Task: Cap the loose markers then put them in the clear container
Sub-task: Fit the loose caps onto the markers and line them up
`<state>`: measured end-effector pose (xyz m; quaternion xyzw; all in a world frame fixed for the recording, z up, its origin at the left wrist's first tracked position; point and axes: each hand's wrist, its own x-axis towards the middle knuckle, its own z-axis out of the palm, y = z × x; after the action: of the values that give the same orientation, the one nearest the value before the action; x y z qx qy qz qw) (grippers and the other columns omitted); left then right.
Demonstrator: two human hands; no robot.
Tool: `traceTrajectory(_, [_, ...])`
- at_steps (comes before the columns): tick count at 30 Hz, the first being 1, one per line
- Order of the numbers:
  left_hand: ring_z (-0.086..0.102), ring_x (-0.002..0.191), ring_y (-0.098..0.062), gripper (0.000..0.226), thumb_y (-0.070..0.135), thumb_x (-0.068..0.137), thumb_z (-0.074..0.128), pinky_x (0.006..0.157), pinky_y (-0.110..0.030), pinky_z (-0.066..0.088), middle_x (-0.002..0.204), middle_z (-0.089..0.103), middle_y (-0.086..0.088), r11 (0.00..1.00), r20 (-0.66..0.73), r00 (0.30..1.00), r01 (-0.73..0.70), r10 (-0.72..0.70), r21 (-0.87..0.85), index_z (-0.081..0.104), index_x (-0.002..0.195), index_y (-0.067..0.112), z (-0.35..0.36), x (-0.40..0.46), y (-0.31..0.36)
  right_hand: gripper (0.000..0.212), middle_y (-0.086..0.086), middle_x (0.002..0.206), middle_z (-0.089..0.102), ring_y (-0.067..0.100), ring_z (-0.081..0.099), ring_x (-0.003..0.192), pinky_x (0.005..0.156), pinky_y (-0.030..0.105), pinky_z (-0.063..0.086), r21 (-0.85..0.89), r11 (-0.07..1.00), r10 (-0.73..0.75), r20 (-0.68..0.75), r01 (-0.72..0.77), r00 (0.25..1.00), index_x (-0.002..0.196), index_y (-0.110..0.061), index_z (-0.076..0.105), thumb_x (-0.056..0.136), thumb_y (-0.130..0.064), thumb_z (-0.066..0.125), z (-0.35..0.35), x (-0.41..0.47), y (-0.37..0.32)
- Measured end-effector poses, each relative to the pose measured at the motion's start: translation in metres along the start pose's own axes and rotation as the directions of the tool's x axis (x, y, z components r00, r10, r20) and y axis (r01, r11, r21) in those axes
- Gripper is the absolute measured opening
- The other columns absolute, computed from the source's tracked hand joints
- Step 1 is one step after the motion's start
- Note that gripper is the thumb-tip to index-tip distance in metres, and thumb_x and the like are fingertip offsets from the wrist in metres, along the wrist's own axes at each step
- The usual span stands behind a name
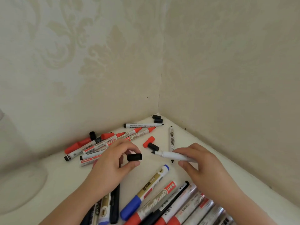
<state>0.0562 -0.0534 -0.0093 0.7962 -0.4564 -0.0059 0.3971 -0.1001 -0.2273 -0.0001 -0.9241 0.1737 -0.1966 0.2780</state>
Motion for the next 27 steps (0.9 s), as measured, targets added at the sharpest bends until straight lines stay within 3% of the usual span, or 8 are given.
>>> traceTrajectory(3, [0.055,0.082,-0.006,0.024,0.022,0.074,0.071,0.066,-0.016,0.044,0.095,0.058,0.021,0.997,-0.042,0.998,0.046,-0.049,-0.062,0.056,0.082,0.039,-0.003,-0.005,0.000,0.032,-0.019,0.081,0.054,0.000,0.047,0.082,0.066,0.016,0.030,-0.039,0.996,-0.080,-0.011,0.079,0.997,0.103,-0.045,0.062,0.085,-0.018,0.061,0.002,-0.002,-0.005])
traceTrajectory(7, [0.055,0.093,0.000,0.023,0.023,0.075,0.071,0.075,-0.011,0.043,0.100,0.057,0.027,0.996,-0.042,0.999,0.027,-0.030,-0.082,0.056,0.081,0.039,-0.007,-0.011,0.007,0.034,-0.021,0.079,0.052,0.000,0.046,0.076,0.060,0.013,0.028,-0.094,0.984,-0.157,-0.040,0.153,0.987,0.106,-0.044,0.062,0.085,-0.018,0.062,0.004,-0.004,-0.007])
traceTrajectory(11, [0.055,0.093,0.003,0.021,0.025,0.074,0.072,0.078,-0.008,0.040,0.101,0.056,0.030,0.995,-0.025,0.999,0.018,-0.020,-0.096,0.058,0.081,0.039,-0.009,-0.015,0.012,0.032,-0.020,0.079,0.053,-0.002,0.045,0.073,0.066,0.008,0.033,-0.137,0.970,-0.211,-0.057,0.201,0.976,0.106,-0.044,0.061,0.080,-0.025,0.055,0.006,-0.005,-0.008])
traceTrajectory(16, [0.054,0.090,0.005,0.019,0.030,0.072,0.073,0.076,-0.007,0.038,0.101,0.057,0.028,0.998,-0.002,0.999,-0.036,0.036,-0.053,0.061,0.084,0.041,-0.011,-0.018,0.013,0.028,-0.015,0.078,0.054,0.005,0.043,0.069,0.057,0.020,0.035,-0.186,0.951,-0.263,-0.072,0.246,0.962,0.106,-0.034,0.065,0.080,-0.027,0.056,0.009,-0.006,-0.010])
traceTrajectory(21, [0.051,0.076,0.012,0.018,0.037,0.074,0.070,0.069,-0.001,0.034,0.075,0.061,0.021,0.993,0.070,0.991,-0.116,0.116,-0.011,0.064,0.090,0.034,-0.007,-0.021,0.010,0.031,-0.020,0.081,0.052,-0.003,0.042,0.072,0.063,0.020,0.038,-0.176,0.942,-0.294,-0.031,0.285,0.955,0.109,-0.035,0.061,0.082,-0.036,0.047,0.010,-0.007,-0.014])
traceTrajectory(24, [0.052,0.074,0.008,0.023,0.051,0.076,0.056,0.065,-0.002,0.035,0.072,0.059,0.021,0.992,0.096,0.987,-0.129,0.129,-0.003,0.062,0.091,0.035,-0.006,-0.021,0.009,0.025,-0.024,0.078,0.057,-0.004,0.050,0.075,0.066,0.012,0.039,-0.095,0.963,-0.256,-0.014,0.254,0.967,0.104,-0.042,0.057,0.080,-0.039,0.054,0.006,-0.010,-0.018])
traceTrajectory(27, [0.054,0.072,0.001,0.028,0.053,0.076,0.049,0.062,-0.004,0.037,0.069,0.060,0.015,0.988,0.092,0.984,-0.152,0.152,-0.006,0.062,0.090,0.032,-0.006,-0.021,0.009,0.020,-0.021,0.090,0.063,0.003,0.057,0.078,0.067,0.011,0.040,0.015,0.980,-0.198,0.007,0.198,0.980,0.097,-0.042,0.060,0.078,-0.037,0.062,0.001,-0.012,-0.019])
